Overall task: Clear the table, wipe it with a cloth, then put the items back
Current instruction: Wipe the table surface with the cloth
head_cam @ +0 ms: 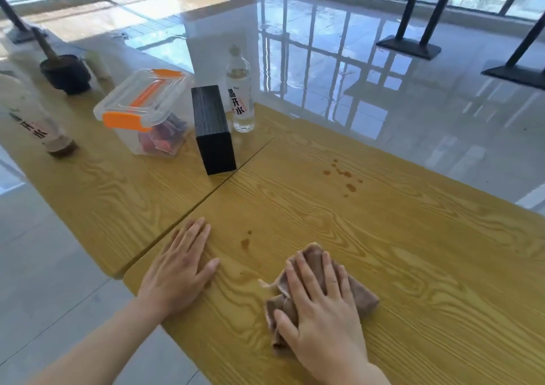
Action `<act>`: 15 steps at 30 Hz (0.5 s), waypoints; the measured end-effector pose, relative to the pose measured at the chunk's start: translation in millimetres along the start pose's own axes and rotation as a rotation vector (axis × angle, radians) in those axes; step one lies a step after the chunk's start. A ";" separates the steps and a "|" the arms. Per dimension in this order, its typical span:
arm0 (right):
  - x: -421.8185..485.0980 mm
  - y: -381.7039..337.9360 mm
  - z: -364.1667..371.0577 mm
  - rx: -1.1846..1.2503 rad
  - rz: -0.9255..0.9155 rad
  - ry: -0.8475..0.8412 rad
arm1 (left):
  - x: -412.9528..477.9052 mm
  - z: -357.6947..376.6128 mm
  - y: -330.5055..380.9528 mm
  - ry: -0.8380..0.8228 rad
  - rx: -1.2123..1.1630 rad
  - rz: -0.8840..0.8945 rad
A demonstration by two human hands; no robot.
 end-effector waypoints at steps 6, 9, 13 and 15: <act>76.2 -22.6 -7.3 0.004 -0.073 0.023 | 1.7 6.7 -8.1 -0.002 0.077 0.035; 131.0 -24.6 -16.7 0.124 0.152 0.013 | 1.1 3.1 -6.2 0.013 0.037 0.041; 127.0 -69.3 -15.6 0.046 -0.182 -0.011 | -0.7 0.5 -4.8 0.023 -0.020 0.082; 81.9 -69.5 -4.7 -0.011 -0.355 0.032 | -0.7 -1.1 -6.4 0.027 -0.075 0.090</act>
Point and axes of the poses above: each hand's wrist, its own x-axis towards the middle knuckle, its own z-axis out of the palm, y = z × x, the point moved 6 cm from there along x, towards the middle knuckle, and after that the axes turned 13 degrees about -x, right-handed, at the moved point
